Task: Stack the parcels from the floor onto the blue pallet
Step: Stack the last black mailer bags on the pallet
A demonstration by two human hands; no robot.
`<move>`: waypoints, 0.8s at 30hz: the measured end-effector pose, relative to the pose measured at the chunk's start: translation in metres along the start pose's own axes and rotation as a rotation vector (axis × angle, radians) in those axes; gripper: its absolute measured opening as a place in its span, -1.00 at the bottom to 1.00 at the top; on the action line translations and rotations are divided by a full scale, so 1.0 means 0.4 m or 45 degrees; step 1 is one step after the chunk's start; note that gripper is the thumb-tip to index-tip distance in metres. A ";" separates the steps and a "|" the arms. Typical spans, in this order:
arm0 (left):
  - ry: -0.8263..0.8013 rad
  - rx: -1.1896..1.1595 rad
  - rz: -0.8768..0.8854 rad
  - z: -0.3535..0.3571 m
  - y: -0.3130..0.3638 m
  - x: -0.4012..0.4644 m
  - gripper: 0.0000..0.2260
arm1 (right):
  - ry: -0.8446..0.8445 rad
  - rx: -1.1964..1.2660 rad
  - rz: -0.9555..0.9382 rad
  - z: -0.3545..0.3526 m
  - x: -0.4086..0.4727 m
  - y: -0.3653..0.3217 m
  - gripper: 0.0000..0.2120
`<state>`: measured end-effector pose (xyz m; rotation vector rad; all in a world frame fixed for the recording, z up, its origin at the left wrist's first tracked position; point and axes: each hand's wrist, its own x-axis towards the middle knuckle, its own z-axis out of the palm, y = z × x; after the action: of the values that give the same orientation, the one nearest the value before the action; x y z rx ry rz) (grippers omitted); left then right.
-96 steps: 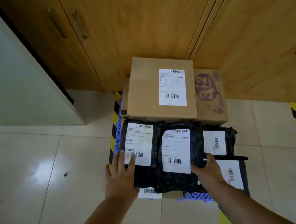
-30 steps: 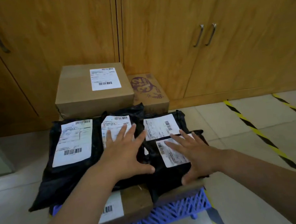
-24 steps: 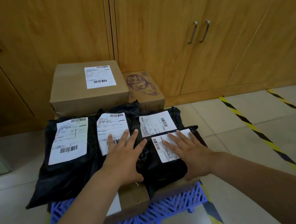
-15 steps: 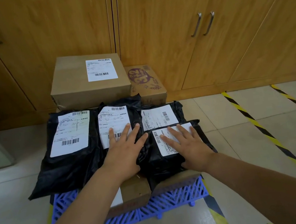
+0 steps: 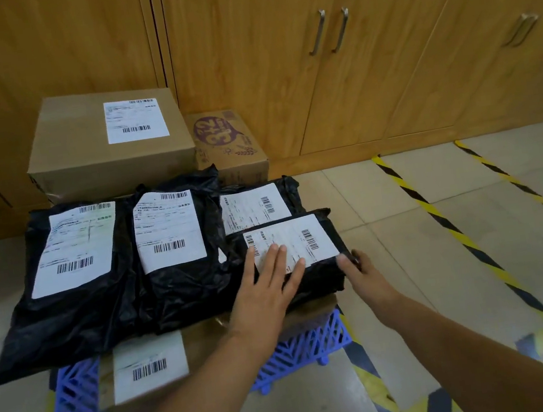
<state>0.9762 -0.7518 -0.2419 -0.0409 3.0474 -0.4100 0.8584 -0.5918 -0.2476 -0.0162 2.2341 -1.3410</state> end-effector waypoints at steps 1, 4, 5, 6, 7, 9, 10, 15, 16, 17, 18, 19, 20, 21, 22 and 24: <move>0.004 0.012 -0.001 0.005 0.000 0.003 -0.14 | -0.050 0.042 -0.014 0.008 0.003 0.004 -0.58; 0.035 0.097 0.016 0.015 -0.016 0.001 -0.12 | -0.120 0.159 -0.046 0.036 0.001 -0.006 -0.73; 0.045 0.123 0.029 0.017 -0.020 -0.001 -0.12 | -0.107 0.171 -0.051 0.041 0.001 -0.010 -0.73; 0.054 0.141 0.040 0.021 -0.022 -0.002 -0.12 | -0.089 0.186 -0.057 0.044 0.000 -0.014 -0.73; 0.066 0.144 0.049 0.023 -0.024 -0.003 -0.12 | -0.085 0.190 -0.064 0.047 0.004 -0.012 -0.73; 0.085 0.130 0.064 0.034 -0.023 -0.002 -0.12 | -0.083 0.173 -0.054 0.049 0.006 -0.009 -0.71; 0.086 0.122 0.065 0.039 -0.024 -0.001 -0.11 | -0.088 0.174 -0.035 0.050 0.006 -0.011 -0.69; 0.078 0.111 0.078 0.031 -0.027 -0.001 -0.15 | -0.032 0.171 0.020 0.036 0.022 -0.051 -0.48; 0.098 0.096 0.068 0.032 -0.027 0.000 -0.15 | 0.081 0.110 -0.005 0.031 0.032 -0.070 -0.40; 0.165 0.068 0.050 0.034 -0.029 0.005 -0.14 | 0.190 -0.024 -0.073 0.030 0.046 -0.093 -0.35; 0.266 0.025 0.028 0.034 -0.034 0.009 -0.13 | 0.275 -0.240 -0.193 0.032 0.058 -0.121 -0.34; 0.356 -0.055 -0.003 0.026 -0.043 0.011 -0.13 | 0.309 -0.529 -0.354 0.039 0.075 -0.146 -0.37; 0.420 -0.139 -0.037 0.012 -0.055 0.012 -0.15 | 0.283 -0.838 -0.509 0.054 0.089 -0.171 -0.40; 0.500 -0.184 -0.076 -0.003 -0.070 0.013 -0.20 | 0.205 -1.103 -0.616 0.072 0.103 -0.194 -0.41; 0.571 -0.209 -0.125 -0.013 -0.088 0.012 -0.26 | 0.112 -1.294 -0.671 0.094 0.113 -0.216 -0.41; 0.659 -0.250 -0.273 -0.028 -0.129 -0.004 -0.32 | -0.044 -1.525 -0.677 0.131 0.132 -0.233 -0.37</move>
<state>0.9779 -0.7986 -0.2174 -0.3221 3.6012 -0.1435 0.8126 -0.6964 -0.2129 -1.0795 2.7418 0.0046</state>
